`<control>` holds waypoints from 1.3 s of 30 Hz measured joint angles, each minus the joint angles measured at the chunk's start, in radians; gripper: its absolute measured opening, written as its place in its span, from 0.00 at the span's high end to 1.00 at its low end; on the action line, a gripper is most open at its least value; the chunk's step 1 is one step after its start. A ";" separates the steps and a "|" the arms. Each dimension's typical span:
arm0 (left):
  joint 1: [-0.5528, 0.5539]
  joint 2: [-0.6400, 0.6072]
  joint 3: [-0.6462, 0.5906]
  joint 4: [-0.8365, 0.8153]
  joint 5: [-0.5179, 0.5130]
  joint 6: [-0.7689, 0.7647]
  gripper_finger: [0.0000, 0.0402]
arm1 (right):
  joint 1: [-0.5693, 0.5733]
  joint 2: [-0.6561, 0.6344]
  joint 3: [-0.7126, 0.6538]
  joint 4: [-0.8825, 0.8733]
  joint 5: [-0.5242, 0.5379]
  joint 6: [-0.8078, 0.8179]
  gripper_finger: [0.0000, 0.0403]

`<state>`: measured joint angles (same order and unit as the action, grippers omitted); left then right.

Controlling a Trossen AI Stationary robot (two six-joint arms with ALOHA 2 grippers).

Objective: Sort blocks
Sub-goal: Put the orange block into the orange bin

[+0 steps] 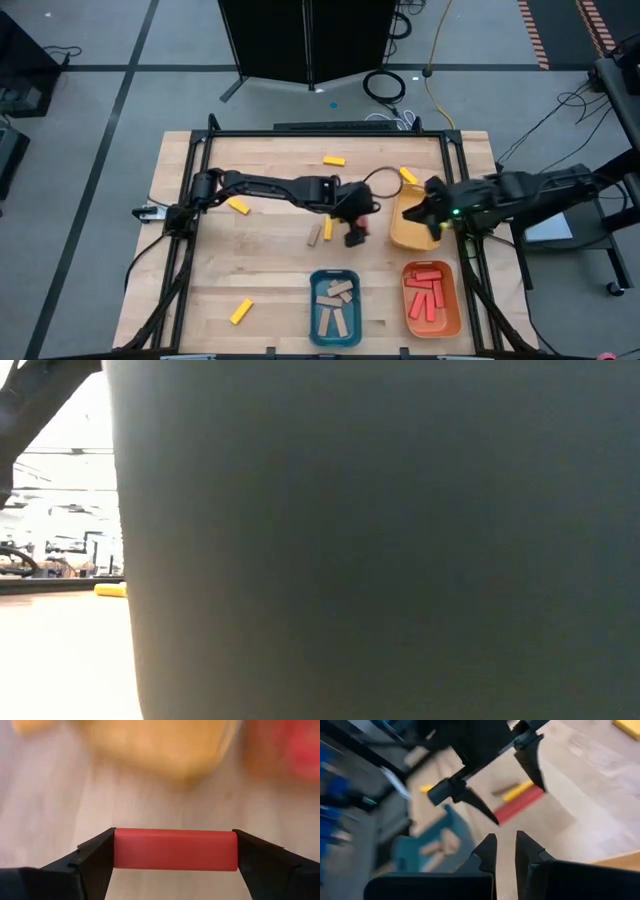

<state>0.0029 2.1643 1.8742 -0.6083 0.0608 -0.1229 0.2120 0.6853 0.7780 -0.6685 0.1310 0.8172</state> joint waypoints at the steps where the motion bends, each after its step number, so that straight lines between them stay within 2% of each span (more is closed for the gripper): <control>1: -0.006 -0.001 0.034 0.028 0.001 -0.016 0.15 | 0.010 -0.033 0.000 0.004 0.000 0.020 1.00; 6: -0.043 -0.002 0.192 0.190 -0.001 -0.001 0.15 | 0.064 -0.170 0.000 0.076 -0.002 0.037 1.00; 12: -0.067 -0.006 0.359 0.244 -0.134 0.010 0.15 | 0.067 -0.280 0.000 0.253 -0.032 0.051 1.00; 16: -0.082 -0.004 0.389 0.313 -0.183 0.058 0.15 | 0.067 -0.305 0.000 0.331 -0.032 0.120 0.97; 20: -0.094 -0.004 0.389 0.402 -0.196 0.084 0.15 | 0.067 -0.294 0.000 0.399 -0.041 0.136 0.85; 27: -0.108 -0.003 0.389 0.471 -0.225 0.124 0.15 | 0.067 -0.268 0.000 0.419 -0.058 0.200 0.51; 30: -0.113 -0.003 0.389 0.496 -0.209 0.137 0.15 | 0.067 -0.234 0.000 0.418 -0.058 0.189 0.41; 34: -0.114 -0.003 0.389 0.522 -0.169 0.139 0.15 | 0.067 -0.188 0.000 0.431 -0.059 0.176 0.36; 39: -0.117 -0.004 0.392 0.540 -0.137 0.170 0.15 | 0.067 -0.150 0.000 0.569 -0.059 0.135 0.38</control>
<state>-0.1142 2.1601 2.2658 -0.0684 -0.0763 0.0466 0.2787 0.5350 0.7776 -0.0998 0.0717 0.9522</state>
